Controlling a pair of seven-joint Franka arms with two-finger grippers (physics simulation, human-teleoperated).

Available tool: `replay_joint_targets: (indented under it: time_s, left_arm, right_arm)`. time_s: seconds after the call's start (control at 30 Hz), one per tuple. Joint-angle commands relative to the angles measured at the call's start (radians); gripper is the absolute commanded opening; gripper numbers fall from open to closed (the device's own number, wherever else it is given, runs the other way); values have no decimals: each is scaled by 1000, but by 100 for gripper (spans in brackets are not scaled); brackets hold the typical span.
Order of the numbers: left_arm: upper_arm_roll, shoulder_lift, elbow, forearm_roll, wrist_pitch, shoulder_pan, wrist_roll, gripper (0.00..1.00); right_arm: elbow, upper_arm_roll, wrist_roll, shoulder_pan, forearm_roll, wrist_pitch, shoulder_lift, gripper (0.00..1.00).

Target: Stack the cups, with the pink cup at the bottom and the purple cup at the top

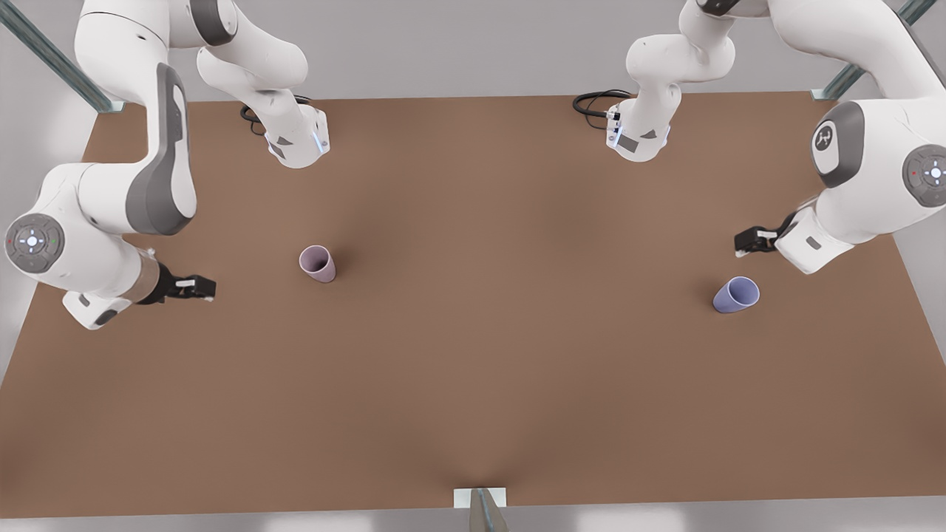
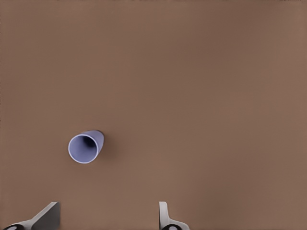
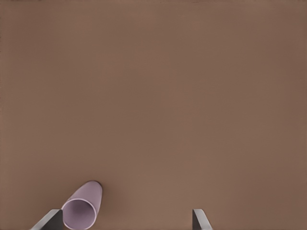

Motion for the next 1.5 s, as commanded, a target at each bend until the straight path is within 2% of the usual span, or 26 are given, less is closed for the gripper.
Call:
replay_joint_targets:
  time_s: [0.0,0.2,0.3,0.37,0.4,0.47,0.63,0.9,1.07,1.27,1.47]
  left_arm:
    - [0,-1,0,3,47,-1,17,100]
    - [1,25,-17,15,27,10,19,100]
    - [0,27,-27,17,25,10,20,100]
    - [0,27,-27,11,30,10,20,100]
    - [0,27,-32,11,25,10,19,100]
    - [0,27,-38,11,25,10,19,100]
    - [0,31,-44,14,30,10,20,100]
    - [0,34,-49,17,25,10,20,100]
    - [0,31,-49,18,24,10,20,100]
    - [0,37,-49,18,22,10,20,100]
    - [0,37,-53,18,22,10,20,100]
  right_arm:
    - [2,3,-17,0,-3,70,-1,100]
    - [15,37,-18,30,2,84,63,100]
    - [-133,38,-25,32,97,124,25,100]
    - [-400,41,-12,59,89,316,-114,100]
    - [-480,47,14,72,89,365,-148,100]
    - [-531,47,206,145,20,356,-187,100]
    - [-672,35,209,130,29,414,-213,100]
    - [-768,46,209,119,89,423,-207,100]
    - [-770,116,209,118,94,422,-204,100]
    - [-874,109,193,99,92,526,-196,100]
    - [-887,109,195,79,91,580,-135,100]
